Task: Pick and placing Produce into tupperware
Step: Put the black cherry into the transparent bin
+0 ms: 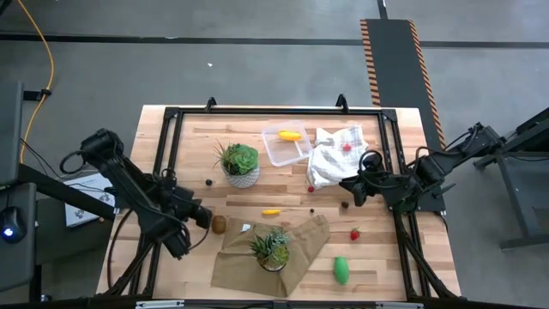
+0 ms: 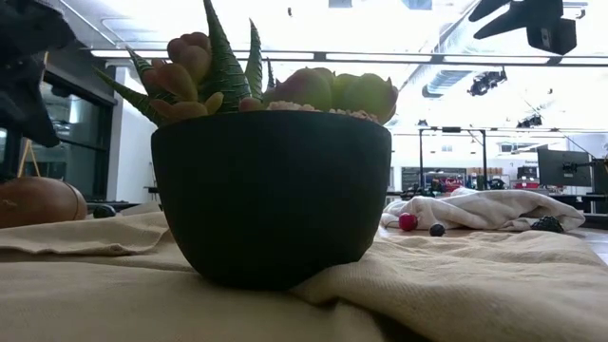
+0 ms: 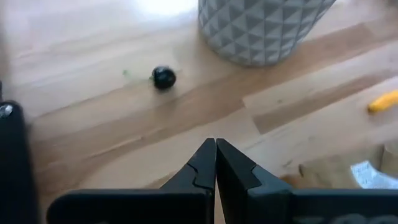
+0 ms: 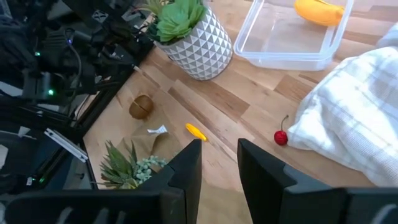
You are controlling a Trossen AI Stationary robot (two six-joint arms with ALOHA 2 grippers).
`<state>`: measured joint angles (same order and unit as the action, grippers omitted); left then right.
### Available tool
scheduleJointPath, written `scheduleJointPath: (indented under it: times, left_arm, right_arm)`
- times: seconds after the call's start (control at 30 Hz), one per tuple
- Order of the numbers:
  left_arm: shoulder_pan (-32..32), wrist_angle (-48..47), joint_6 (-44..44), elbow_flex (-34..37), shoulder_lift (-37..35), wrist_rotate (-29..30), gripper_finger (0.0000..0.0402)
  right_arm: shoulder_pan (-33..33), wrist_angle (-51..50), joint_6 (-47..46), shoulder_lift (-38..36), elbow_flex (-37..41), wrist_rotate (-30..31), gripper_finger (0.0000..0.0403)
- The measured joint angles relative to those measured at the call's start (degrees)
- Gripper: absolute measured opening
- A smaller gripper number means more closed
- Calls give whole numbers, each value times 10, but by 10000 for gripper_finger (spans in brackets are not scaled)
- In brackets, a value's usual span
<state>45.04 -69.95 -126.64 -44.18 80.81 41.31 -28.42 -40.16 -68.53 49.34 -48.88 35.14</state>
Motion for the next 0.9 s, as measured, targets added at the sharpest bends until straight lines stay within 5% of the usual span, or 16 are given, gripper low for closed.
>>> scheduleJointPath:
  times: [0.23,0.67,0.9]
  left_arm:
    - [0,-2,-12,0,4,96,2]
    - [0,57,-89,65,-8,88,114]
    - [0,59,-89,105,-8,90,144]
  right_arm:
    - [0,2,0,0,0,-1,94]
    - [0,10,16,0,0,-1,94]
    - [0,-16,85,1,0,49,94]
